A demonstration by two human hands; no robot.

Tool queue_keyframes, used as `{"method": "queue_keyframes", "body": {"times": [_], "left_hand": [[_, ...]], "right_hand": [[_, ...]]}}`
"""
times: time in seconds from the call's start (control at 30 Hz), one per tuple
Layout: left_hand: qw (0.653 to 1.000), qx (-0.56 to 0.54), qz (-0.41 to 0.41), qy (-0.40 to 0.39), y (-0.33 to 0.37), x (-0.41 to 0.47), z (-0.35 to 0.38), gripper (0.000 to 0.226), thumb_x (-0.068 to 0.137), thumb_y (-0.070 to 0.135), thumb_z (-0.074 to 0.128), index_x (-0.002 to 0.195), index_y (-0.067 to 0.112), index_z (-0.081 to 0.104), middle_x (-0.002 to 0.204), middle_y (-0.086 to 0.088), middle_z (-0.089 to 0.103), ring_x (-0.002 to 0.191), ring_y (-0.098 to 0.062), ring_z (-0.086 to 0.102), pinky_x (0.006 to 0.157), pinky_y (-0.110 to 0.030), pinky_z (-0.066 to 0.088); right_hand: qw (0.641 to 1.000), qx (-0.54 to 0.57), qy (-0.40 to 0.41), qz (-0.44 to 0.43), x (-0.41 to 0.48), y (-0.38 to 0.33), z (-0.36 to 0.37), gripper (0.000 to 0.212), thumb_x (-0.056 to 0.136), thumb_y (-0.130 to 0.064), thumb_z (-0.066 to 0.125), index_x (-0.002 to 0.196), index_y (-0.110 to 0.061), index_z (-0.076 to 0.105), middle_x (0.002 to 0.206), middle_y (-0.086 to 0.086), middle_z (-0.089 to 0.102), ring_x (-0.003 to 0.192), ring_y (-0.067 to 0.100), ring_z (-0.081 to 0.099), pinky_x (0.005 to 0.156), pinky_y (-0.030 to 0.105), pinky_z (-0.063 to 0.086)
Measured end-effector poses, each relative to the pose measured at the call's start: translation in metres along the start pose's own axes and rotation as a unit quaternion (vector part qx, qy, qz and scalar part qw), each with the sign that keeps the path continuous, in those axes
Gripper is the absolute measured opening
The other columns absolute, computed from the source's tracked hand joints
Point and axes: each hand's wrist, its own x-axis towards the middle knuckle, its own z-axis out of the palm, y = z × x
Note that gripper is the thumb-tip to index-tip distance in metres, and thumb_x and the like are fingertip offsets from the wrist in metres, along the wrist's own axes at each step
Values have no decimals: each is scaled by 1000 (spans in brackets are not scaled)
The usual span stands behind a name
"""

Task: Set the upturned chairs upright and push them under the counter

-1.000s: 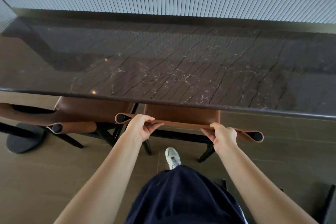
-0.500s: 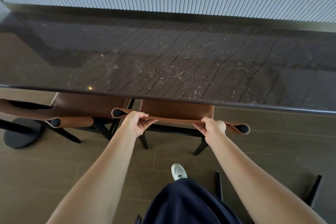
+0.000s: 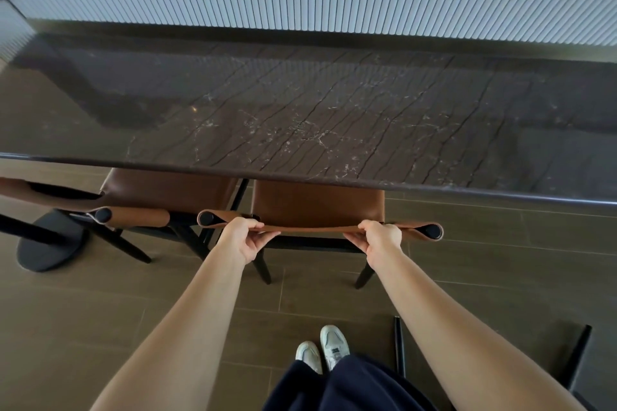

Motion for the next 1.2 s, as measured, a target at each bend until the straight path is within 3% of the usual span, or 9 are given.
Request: {"method": "queue_keyframes", "body": {"times": [0.2,0.4,0.57,0.77,1.0,1.2], "left_hand": [[999,-34,13,-1,-14,-5,-12,19,91,-13,47,103,0,54,121,-25,56,106,-43,62,88,-50,54],[999,-36,29,12,-18,-11,-10,26,95,-5,50,120,-1,53,115,-25,60,104,-40,64,72,-48,58],[997,-53,46,22,-23,-17,-9,19,96,1,52,115,0,55,113,-24,61,103,-35,64,79,-47,58],[997,-55,58,-6,-33,-28,-14,9,97,6,54,104,2,56,109,-23,64,102,-33,66,85,-44,57],[991,76,59,-89,-46,-47,-23,18,100,8,45,116,3,51,113,-23,63,98,-34,66,79,-41,55],[962,188,74,-183,-64,-78,-32,24,100,12,46,120,4,55,113,-17,67,98,-30,68,76,-37,56]], "right_hand": [[1000,-19,-17,4,-1,4,-7,15,89,11,57,89,-4,54,95,15,60,73,29,68,63,38,61],[997,-40,-57,17,-4,1,-15,7,94,2,54,91,-3,54,89,19,68,79,31,72,72,41,60],[995,-61,-74,15,-11,-1,-25,2,98,-5,53,98,-6,55,83,17,72,72,28,74,56,34,60],[994,-62,-93,-18,-23,6,-39,14,101,-10,47,111,-2,54,94,14,71,83,26,74,68,34,61],[990,-14,-109,-85,-66,35,-60,20,100,-16,51,118,-12,59,106,10,73,93,23,73,81,34,59],[988,33,-102,-107,-116,91,-82,24,102,-18,49,119,-15,66,108,10,73,100,23,70,87,35,56]]}}
